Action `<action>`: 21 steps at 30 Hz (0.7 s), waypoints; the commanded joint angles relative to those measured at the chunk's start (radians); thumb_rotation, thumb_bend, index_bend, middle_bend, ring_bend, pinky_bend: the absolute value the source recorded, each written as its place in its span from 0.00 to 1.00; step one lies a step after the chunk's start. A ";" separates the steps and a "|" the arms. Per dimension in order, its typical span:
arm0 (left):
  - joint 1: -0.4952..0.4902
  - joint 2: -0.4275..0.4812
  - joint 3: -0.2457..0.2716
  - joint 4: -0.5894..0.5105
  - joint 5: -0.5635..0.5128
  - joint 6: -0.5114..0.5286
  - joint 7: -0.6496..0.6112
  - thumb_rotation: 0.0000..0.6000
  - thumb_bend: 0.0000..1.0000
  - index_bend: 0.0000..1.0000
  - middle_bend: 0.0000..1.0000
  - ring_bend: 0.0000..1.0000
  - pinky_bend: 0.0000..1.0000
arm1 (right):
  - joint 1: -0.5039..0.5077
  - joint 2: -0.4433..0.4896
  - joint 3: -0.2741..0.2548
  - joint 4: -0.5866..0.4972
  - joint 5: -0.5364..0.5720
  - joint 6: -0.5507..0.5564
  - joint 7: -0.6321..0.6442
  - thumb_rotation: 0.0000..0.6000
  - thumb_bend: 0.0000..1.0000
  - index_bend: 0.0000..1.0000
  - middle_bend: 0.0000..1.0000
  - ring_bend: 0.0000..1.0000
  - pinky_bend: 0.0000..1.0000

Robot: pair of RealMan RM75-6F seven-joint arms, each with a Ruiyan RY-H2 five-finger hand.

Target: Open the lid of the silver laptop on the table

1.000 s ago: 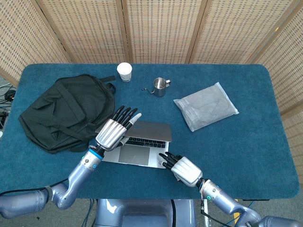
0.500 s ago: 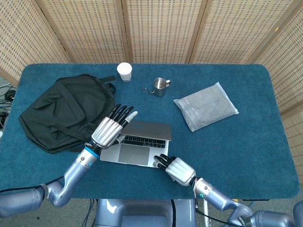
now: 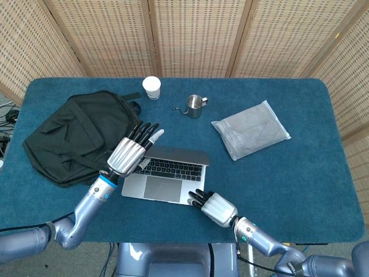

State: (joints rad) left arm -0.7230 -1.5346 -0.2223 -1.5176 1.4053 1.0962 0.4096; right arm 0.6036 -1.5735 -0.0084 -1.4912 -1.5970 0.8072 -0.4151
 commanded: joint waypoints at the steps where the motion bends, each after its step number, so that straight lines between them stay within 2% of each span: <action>1: -0.006 0.004 -0.008 0.007 -0.011 -0.002 0.002 1.00 0.44 0.00 0.00 0.00 0.00 | 0.002 -0.001 -0.007 0.002 -0.003 0.005 -0.004 1.00 1.00 0.06 0.00 0.01 0.32; 15: -0.055 0.043 -0.084 0.072 -0.120 -0.052 0.005 1.00 0.44 0.00 0.00 0.00 0.00 | 0.014 -0.006 -0.028 0.001 -0.016 0.026 -0.019 1.00 1.00 0.06 0.00 0.01 0.32; 21: -0.088 0.061 -0.135 0.111 -0.239 -0.126 -0.022 1.00 0.44 0.00 0.00 0.00 0.00 | 0.017 -0.005 -0.036 -0.001 -0.019 0.032 -0.037 1.00 1.00 0.06 0.00 0.01 0.32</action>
State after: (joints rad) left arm -0.7982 -1.4813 -0.3418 -1.4222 1.1900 0.9909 0.3948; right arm 0.6205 -1.5785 -0.0441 -1.4918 -1.6157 0.8388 -0.4514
